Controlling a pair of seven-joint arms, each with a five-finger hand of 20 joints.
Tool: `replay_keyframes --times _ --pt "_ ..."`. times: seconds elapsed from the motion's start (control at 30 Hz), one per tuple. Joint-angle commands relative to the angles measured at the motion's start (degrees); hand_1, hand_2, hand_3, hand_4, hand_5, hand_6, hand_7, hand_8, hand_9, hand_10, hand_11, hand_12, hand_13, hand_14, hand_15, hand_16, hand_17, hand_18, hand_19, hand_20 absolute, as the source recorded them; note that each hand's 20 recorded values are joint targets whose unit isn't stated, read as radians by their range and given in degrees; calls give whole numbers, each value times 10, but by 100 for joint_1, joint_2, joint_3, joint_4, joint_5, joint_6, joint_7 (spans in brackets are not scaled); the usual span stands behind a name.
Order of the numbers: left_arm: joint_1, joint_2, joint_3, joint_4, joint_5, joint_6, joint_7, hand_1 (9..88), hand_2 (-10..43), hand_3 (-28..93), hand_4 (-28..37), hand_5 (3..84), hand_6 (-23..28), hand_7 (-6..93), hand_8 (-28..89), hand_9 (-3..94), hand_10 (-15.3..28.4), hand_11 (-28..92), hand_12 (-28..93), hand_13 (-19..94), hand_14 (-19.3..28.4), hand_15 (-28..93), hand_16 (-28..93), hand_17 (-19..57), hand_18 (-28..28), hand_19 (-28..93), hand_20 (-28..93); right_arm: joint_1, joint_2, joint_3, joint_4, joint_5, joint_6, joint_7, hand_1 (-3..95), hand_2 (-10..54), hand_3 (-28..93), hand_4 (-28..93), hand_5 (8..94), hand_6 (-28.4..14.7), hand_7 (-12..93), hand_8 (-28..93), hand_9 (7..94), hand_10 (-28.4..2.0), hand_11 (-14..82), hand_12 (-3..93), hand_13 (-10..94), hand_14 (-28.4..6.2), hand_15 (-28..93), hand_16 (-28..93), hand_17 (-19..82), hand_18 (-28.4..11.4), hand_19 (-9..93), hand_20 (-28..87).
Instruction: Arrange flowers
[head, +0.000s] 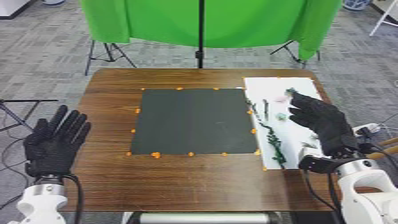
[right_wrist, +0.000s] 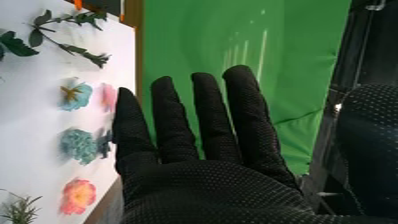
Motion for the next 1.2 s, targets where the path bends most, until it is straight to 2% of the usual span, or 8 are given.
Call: replay_keyframes --times 0.03,0.23,0.4,0.63,0.8,0.9,1.0,1.2 --pt "82 5 -11 0 -15 19 -40 281 123 768 -283 419 100 41 -87 364 161 142 51 245 143 228 -79 -71 133 345 87 -68 22 6 -29 4 135 -5 104 72 852 -280 441 -48 85 -116 416 -129 45 82 329 -151 102 98 127 -164 220 119" --pt "106 -7 -28 -4 -2 11 -37 280 123 768 -283 419 100 41 -87 364 161 142 50 246 143 230 -79 -71 133 346 87 -65 35 14 -54 -124 95 47 118 53 854 -280 436 -55 81 -116 414 -129 47 83 328 -150 101 99 127 -165 222 119" --pt "124 -24 -38 -5 -7 15 -35 280 124 768 -283 419 100 41 -87 365 161 144 51 248 144 234 -79 -71 134 346 87 -85 129 -125 -213 -2254 246 460 155 -17 849 -276 438 -62 78 -113 413 -135 51 83 335 -153 104 103 129 -170 240 127" --pt "136 -27 -36 -10 -5 30 -12 281 124 767 -283 420 100 44 -87 366 161 145 51 250 145 238 -81 -71 134 347 86 -262 329 -532 -343 -4768 869 1118 224 -95 825 -282 498 -103 76 -119 471 -192 79 77 465 -171 151 131 168 -198 408 160" --pt "126 -34 -12 -6 -3 35 -46 281 125 766 -283 420 101 46 -86 367 162 147 52 254 150 243 -78 -72 135 349 87 -300 481 -904 -238 -6268 1072 1368 257 -95 766 -283 577 -85 104 -122 567 -182 128 119 538 -141 300 179 191 -206 552 188" --pt "114 -35 7 -3 -10 48 -57 281 125 766 -283 423 102 48 -84 367 163 153 58 259 160 261 -71 -77 138 357 92 -233 531 -1082 -190 -6782 838 1634 328 -95 636 -283 622 -45 174 -135 635 -166 266 180 596 -122 547 188 231 -216 697 218" --pt "125 -39 10 -18 -5 64 -75 280 126 766 -283 426 104 51 -83 368 164 157 62 259 166 271 -69 -78 140 359 92 -150 627 -1270 -79 -7451 518 1877 351 -95 572 -283 642 -40 210 -141 654 -164 364 224 609 -129 664 206 251 -227 762 232" --pt "133 -31 -12 -34 14 116 -101 280 127 765 -283 427 105 52 -82 371 166 164 69 265 170 287 -68 -81 144 364 95 244 801 -2009 355 -8334 621 2467 296 -95 663 -283 683 -32 279 -154 672 -170 450 253 621 -139 743 232 280 -251 865 304"
